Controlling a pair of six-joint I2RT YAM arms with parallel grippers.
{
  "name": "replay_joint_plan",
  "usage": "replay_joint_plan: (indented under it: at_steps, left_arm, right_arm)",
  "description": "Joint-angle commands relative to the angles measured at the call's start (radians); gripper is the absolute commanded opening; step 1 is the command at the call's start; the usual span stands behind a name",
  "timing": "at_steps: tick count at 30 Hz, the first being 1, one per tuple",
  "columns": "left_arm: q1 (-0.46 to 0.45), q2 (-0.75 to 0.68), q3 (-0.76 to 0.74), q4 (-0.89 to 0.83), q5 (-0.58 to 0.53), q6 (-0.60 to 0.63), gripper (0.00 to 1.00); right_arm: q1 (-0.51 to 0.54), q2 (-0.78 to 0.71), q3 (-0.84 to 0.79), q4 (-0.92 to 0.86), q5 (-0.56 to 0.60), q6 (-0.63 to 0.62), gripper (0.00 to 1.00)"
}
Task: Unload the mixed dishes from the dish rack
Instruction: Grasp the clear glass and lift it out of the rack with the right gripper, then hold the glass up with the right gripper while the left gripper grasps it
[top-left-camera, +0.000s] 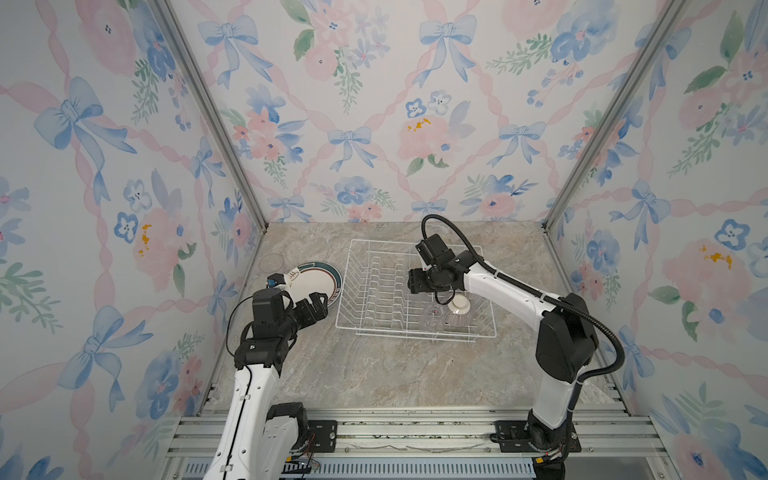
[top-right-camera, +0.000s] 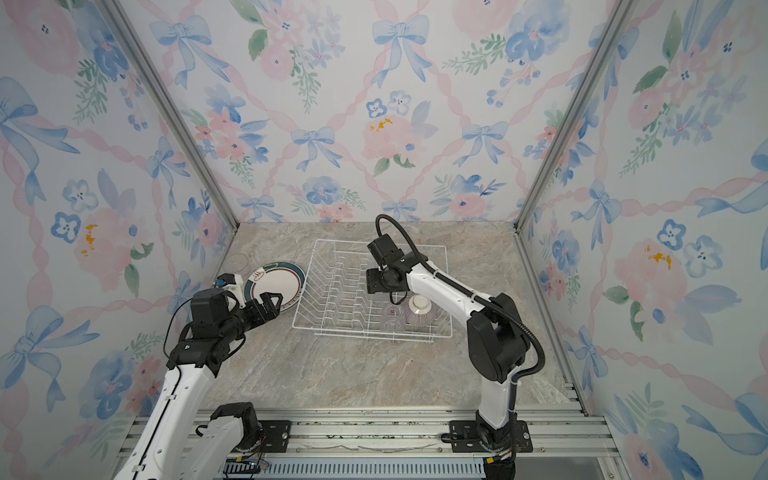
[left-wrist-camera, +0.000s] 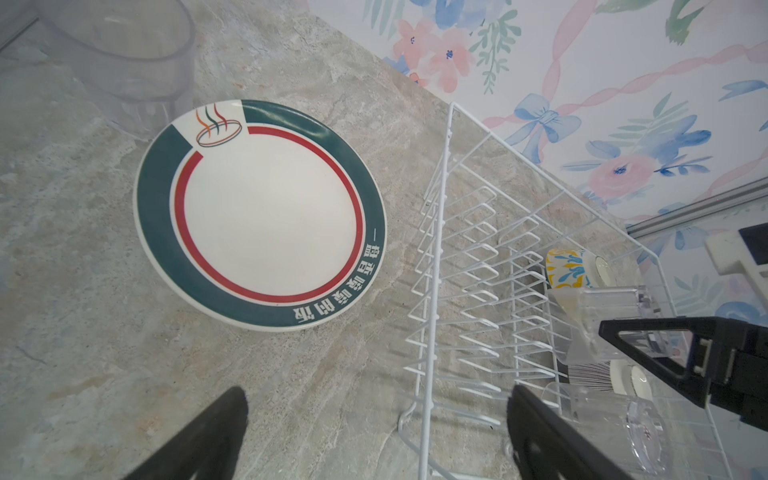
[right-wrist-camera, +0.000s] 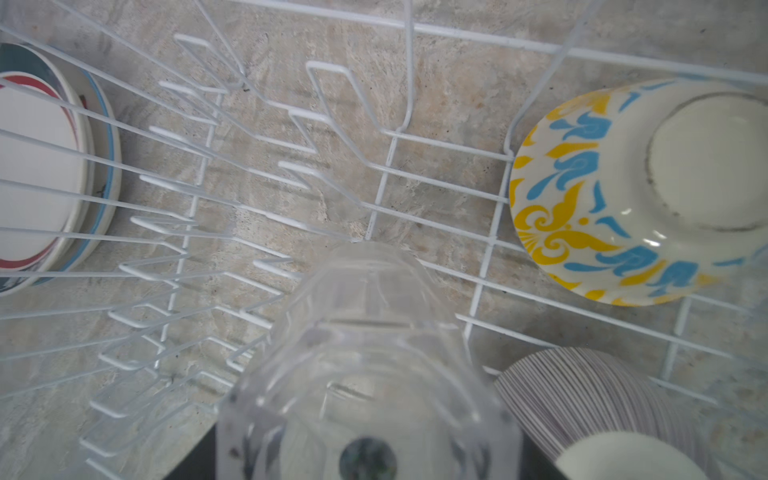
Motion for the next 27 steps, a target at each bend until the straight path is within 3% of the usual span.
replay_joint_plan:
  at_steps: [1, 4, 8, 13, 21, 27]
  left_arm:
    - [0.0, 0.03, 0.029, 0.027, 0.105, -0.037, 0.98]
    - [-0.033, 0.036, 0.06, 0.062, 0.15, -0.086, 0.98]
    - [-0.126, 0.053, 0.107, 0.129, 0.105, -0.13, 0.98]
    - [-0.212, 0.147, 0.161, 0.256, 0.151, -0.207, 0.98]
    - [-0.279, 0.291, 0.141, 0.587, 0.238, -0.358, 0.98]
    - [-0.316, 0.389, 0.199, 0.68, 0.247, -0.348, 0.98]
  right_arm:
    - [-0.028, -0.058, -0.003, 0.063, -0.079, 0.052, 0.54]
    - [-0.042, -0.074, 0.008, 0.093, -0.126, 0.078, 0.53]
    - [-0.059, -0.083, 0.023, 0.139, -0.197, 0.137, 0.53]
    - [-0.082, -0.092, -0.001, 0.256, -0.303, 0.268, 0.52]
    - [-0.102, -0.074, 0.014, 0.399, -0.434, 0.436, 0.5]
    - [-0.105, -0.068, 0.049, 0.448, -0.482, 0.507, 0.49]
